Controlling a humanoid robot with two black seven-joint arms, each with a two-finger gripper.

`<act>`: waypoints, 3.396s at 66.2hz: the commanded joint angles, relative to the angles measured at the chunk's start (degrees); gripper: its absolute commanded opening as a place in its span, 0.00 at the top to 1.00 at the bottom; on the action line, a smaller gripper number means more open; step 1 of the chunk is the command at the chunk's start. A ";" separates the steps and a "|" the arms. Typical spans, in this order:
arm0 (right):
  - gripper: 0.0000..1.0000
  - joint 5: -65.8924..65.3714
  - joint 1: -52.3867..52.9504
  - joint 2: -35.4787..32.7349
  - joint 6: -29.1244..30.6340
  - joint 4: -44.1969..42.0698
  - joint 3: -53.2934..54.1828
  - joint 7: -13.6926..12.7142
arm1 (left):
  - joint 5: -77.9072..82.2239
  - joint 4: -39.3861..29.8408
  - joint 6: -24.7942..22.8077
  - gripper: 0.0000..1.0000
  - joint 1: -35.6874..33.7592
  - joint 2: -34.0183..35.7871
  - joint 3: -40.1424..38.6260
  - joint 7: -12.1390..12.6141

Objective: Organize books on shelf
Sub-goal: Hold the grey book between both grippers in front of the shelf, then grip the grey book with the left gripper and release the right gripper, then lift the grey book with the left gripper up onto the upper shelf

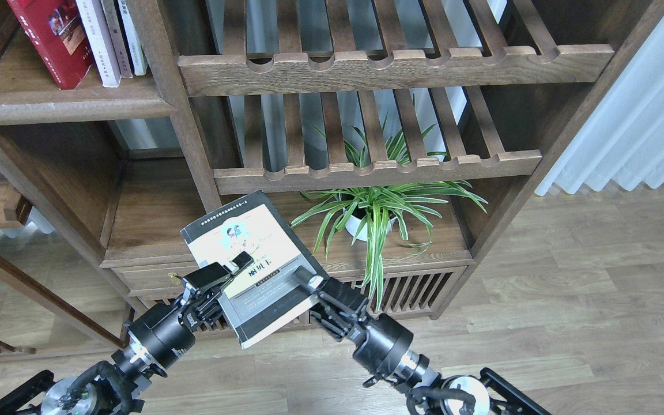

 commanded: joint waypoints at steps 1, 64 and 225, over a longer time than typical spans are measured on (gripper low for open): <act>0.08 0.07 0.08 -0.01 -0.02 0.14 0.95 0.03 | -0.02 -0.26 -0.01 0.89 -0.05 -0.01 -0.30 -0.02; 0.02 -0.36 1.66 -0.01 -8.42 -0.39 3.15 0.47 | 8.32 -3.17 -0.01 0.95 -6.64 1.13 -2.32 -2.40; 0.02 -3.09 4.12 -0.01 -13.17 -0.48 3.32 0.47 | 13.08 0.35 -0.01 0.98 -16.31 32.69 -35.63 0.95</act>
